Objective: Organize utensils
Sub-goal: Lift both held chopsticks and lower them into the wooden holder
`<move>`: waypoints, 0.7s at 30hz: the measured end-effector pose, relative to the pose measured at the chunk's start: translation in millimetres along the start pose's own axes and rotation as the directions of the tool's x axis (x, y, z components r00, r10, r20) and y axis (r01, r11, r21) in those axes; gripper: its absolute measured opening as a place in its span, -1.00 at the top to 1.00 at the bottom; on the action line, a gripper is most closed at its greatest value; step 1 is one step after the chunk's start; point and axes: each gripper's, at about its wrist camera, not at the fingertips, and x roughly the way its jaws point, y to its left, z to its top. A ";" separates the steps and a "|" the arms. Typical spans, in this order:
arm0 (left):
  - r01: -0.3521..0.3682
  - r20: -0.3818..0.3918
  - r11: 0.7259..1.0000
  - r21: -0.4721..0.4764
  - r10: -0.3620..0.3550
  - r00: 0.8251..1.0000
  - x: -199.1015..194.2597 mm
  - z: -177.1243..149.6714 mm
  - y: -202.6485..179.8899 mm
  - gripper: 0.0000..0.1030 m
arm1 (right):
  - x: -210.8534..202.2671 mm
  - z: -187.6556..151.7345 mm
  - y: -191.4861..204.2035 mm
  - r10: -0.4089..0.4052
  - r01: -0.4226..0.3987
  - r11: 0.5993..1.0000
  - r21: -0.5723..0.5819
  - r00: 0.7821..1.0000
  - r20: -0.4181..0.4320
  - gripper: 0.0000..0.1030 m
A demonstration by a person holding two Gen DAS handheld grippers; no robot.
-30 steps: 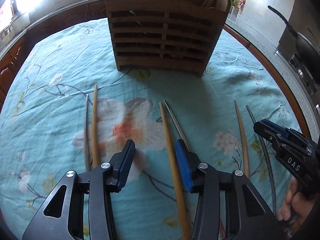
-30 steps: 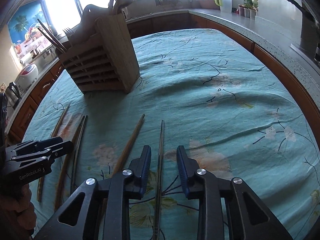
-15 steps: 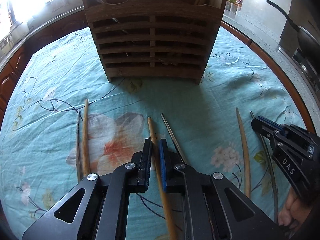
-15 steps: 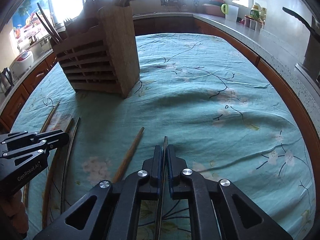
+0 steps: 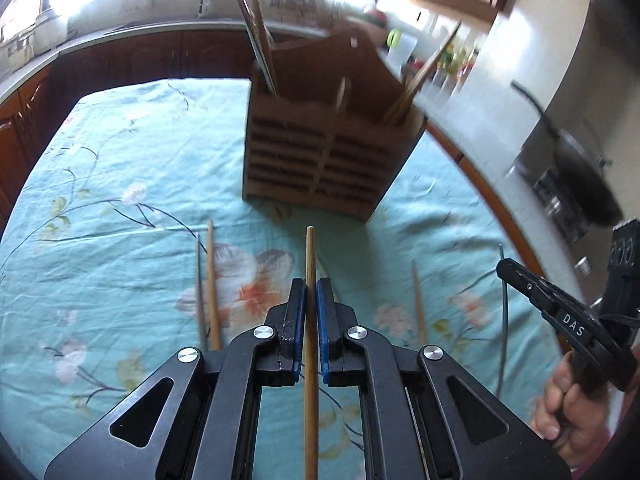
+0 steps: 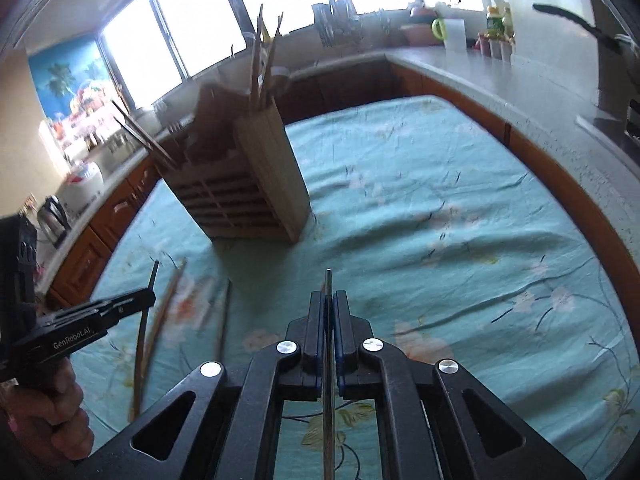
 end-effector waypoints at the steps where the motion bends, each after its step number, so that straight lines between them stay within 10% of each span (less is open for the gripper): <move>1: 0.017 0.011 1.000 -0.007 -0.017 1.000 -6.0 0.5 0.8 0.90 | -7.4 2.9 0.5 0.005 -0.005 1.000 0.003 1.000 0.020 0.92; 21: 0.063 0.239 0.997 -0.039 -0.052 0.970 -100.0 29.7 16.7 0.90 | -95.9 54.6 17.2 0.068 -0.070 0.998 -0.003 0.956 0.286 0.92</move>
